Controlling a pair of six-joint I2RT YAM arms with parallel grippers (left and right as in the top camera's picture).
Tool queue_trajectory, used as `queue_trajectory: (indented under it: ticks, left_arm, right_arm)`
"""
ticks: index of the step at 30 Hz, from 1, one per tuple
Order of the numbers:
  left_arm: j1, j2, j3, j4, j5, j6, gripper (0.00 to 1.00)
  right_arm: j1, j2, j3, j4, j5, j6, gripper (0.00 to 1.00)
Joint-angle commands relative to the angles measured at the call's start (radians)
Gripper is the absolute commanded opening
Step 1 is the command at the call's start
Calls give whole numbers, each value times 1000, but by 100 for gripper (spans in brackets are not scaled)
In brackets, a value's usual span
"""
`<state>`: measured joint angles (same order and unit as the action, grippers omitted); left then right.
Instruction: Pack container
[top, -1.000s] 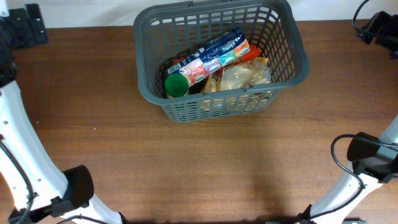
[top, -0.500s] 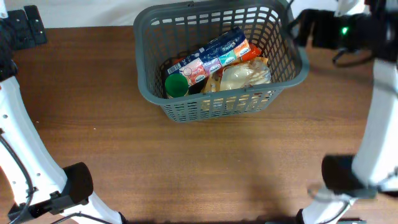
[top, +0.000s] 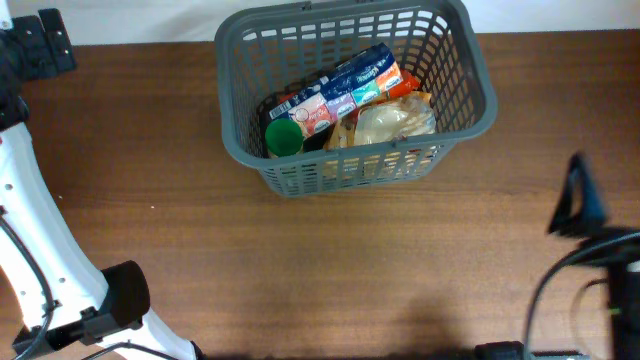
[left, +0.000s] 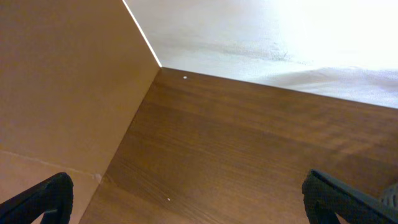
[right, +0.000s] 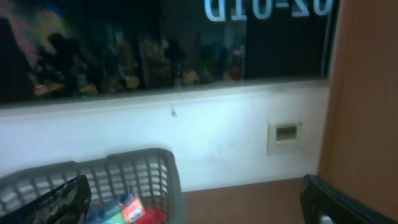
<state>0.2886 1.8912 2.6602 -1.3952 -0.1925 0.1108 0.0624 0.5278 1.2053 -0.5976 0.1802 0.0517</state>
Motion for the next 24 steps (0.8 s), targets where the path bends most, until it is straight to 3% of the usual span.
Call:
queue_trajectory:
  ticks: [1,6,11,24]
  left_arm:
    - [3,6,-2,3,-7,-9,99]
    - [3,6,-2,3,-7,-9,99]
    - [3,6,-2,3,-7,-9,99]
    - [3,6,-2,3,-7,-9,99]
  right_arm:
    - [1,-187,-304,43,112,-3,99]
    - [2,-340,-689,172,176,-2,99]
    - [2,-415,-948,366,175,-2,99]
    - [2,-525,-1188,526,172,-2,99]
